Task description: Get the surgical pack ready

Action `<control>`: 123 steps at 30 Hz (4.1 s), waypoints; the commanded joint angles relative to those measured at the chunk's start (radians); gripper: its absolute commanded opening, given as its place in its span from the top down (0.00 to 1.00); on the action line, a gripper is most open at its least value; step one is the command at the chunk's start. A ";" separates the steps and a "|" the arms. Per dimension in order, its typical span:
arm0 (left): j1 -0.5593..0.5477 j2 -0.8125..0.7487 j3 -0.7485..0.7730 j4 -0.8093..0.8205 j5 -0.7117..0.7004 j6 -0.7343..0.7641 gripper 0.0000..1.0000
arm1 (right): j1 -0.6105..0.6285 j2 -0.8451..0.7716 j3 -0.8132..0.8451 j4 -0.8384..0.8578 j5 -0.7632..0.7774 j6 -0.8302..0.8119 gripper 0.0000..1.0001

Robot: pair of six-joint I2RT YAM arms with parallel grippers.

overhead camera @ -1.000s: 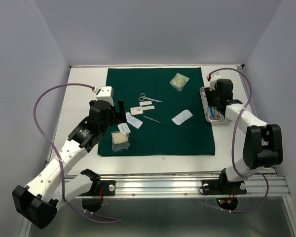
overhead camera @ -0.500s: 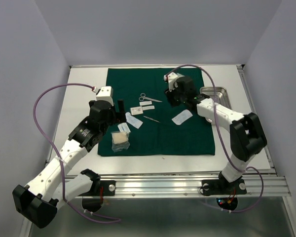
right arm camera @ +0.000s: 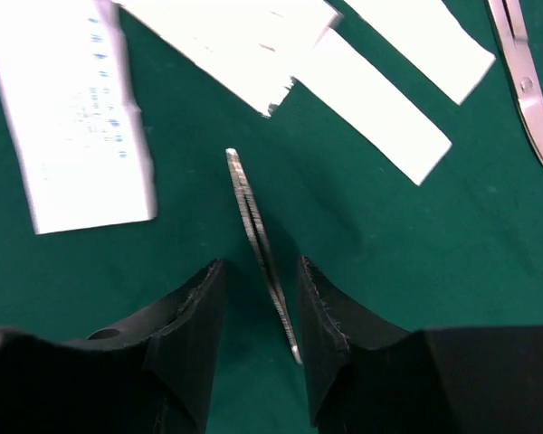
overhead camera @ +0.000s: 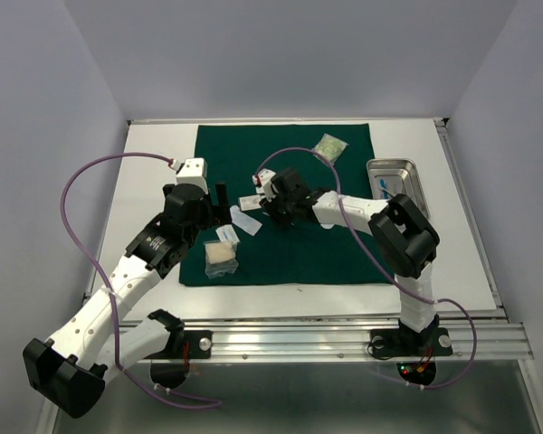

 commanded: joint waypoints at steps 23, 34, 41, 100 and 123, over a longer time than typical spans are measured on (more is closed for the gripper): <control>0.005 -0.018 0.005 0.019 -0.001 0.003 0.01 | -0.008 -0.071 0.014 0.018 0.172 0.058 0.98; 0.005 -0.027 0.004 0.019 0.010 0.007 0.01 | -0.143 -0.218 -0.066 0.075 0.267 0.051 0.99; 0.005 -0.031 0.001 0.025 0.012 0.009 0.01 | -0.387 -0.363 -0.184 0.106 0.273 0.045 0.99; 0.005 -0.001 0.019 0.002 -0.022 0.006 0.01 | -0.152 0.212 0.492 -0.135 0.019 -0.014 0.62; 0.005 -0.007 0.007 0.004 -0.034 0.001 0.01 | -0.142 0.357 0.587 -0.120 0.032 -0.004 0.64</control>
